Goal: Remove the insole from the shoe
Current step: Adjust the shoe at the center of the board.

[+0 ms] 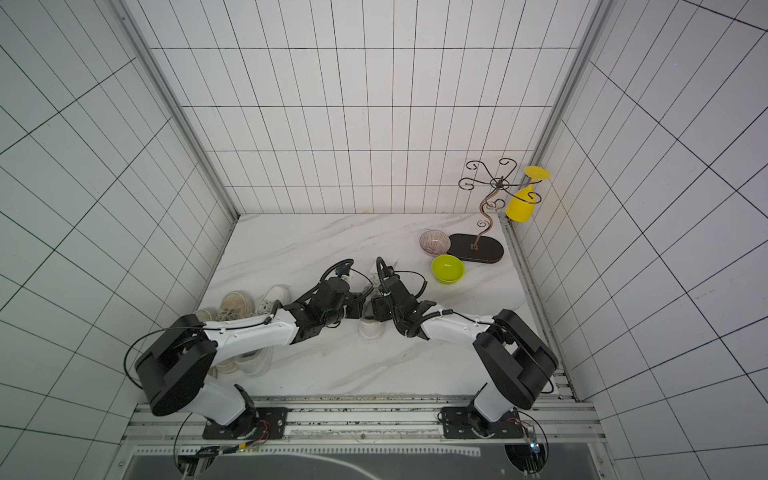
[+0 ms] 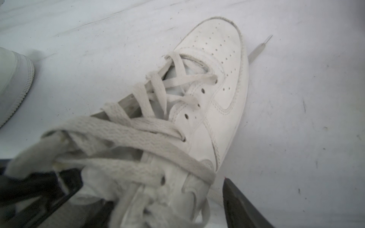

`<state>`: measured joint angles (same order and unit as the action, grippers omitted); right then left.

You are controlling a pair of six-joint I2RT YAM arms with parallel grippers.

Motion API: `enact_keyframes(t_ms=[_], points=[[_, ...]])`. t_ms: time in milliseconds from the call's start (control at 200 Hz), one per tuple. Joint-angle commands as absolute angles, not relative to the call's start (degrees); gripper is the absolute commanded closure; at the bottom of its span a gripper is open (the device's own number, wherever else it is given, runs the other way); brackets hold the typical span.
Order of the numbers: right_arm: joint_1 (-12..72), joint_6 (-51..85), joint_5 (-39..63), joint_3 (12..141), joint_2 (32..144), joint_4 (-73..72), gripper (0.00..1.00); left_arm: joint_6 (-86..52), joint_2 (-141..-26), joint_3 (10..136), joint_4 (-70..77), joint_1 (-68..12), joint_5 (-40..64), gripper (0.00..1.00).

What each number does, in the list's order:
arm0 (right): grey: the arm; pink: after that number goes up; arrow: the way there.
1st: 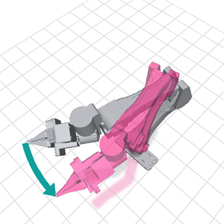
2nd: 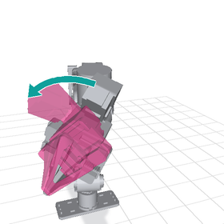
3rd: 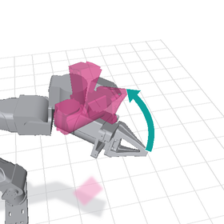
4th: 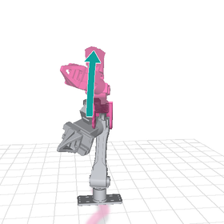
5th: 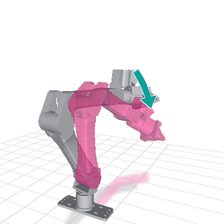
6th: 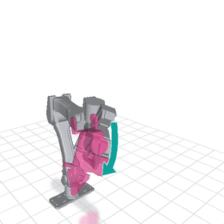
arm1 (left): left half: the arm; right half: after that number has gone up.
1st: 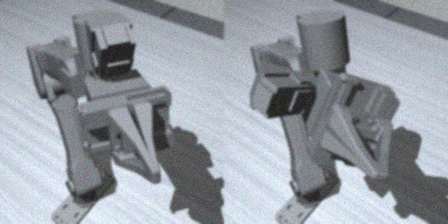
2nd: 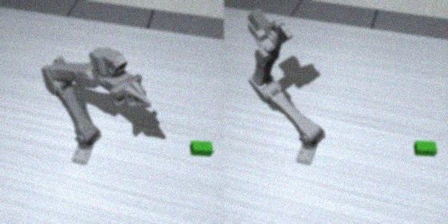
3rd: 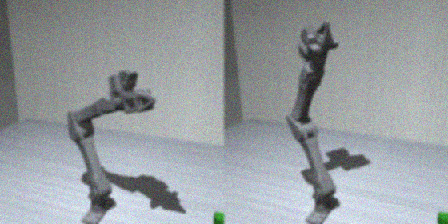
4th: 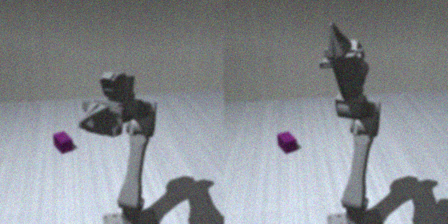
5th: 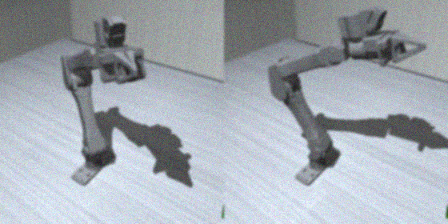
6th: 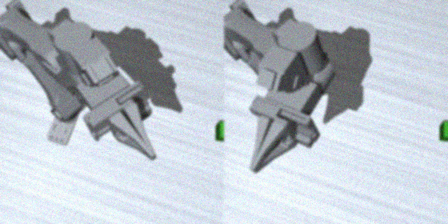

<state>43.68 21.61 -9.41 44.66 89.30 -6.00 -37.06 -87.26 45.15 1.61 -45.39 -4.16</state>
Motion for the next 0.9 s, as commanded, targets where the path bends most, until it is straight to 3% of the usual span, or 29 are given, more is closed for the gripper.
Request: enact_keyframes(t_ms=[0,225,335,445,720,895], points=[[43.55,21.87,-17.78,43.50,85.64,-6.16,0.35,-37.42,-83.85,44.90,3.64,-45.71,-3.36,1.00],[43.40,22.68,-15.82,43.73,82.67,-10.01,0.47,-34.69,-84.20,43.11,3.95,-45.72,-3.13,0.71],[43.32,22.66,-14.45,45.73,85.26,-8.78,0.57,-33.29,-84.92,43.61,4.25,-45.71,-1.97,0.60],[43.28,22.80,-13.68,46.38,86.33,-7.64,0.59,-31.94,-85.50,44.49,3.92,-45.70,-1.81,0.52],[43.61,21.60,-5.76,46.23,80.29,-0.01,0.58,-29.57,-83.79,43.87,-0.20,-45.23,-5.13,0.47],[44.94,22.95,0.52,47.89,76.21,7.70,0.62,-30.31,-84.43,44.21,0.97,-44.52,-3.07,0.60]])
